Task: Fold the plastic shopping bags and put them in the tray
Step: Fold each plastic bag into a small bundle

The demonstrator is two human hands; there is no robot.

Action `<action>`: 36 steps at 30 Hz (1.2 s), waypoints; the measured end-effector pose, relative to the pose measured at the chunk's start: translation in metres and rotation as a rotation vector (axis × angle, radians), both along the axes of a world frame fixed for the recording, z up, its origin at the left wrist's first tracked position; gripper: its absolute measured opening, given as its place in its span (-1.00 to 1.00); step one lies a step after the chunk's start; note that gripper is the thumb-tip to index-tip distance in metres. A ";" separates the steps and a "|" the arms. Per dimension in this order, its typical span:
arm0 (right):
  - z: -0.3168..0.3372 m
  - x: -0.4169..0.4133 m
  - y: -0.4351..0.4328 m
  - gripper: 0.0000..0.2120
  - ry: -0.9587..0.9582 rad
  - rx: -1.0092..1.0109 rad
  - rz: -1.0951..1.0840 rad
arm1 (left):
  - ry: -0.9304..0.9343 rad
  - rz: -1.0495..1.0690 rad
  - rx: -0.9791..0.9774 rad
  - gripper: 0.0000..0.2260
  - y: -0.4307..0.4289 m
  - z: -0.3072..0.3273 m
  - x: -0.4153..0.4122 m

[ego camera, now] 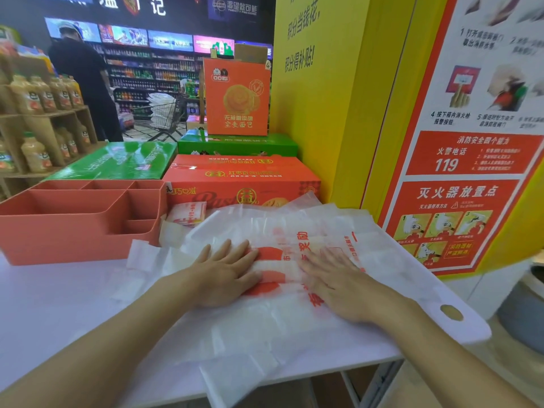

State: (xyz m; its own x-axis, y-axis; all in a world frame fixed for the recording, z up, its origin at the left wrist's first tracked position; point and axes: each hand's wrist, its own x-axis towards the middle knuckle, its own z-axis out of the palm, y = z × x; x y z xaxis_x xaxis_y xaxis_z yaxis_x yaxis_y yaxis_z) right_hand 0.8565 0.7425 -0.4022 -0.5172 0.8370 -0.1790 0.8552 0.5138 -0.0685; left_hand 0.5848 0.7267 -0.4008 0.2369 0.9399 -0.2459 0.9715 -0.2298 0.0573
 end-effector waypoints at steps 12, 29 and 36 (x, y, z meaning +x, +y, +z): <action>0.000 0.011 -0.010 -0.57 0.280 0.237 0.043 | -0.091 -0.248 0.368 -0.42 -0.005 -0.001 -0.004; 0.027 0.009 0.007 -0.84 0.477 0.297 -0.068 | -0.193 -0.093 0.582 -0.78 -0.009 0.019 -0.014; 0.031 0.010 0.025 -0.53 0.272 0.346 -0.100 | -0.136 -0.070 0.577 -0.56 0.005 0.026 -0.031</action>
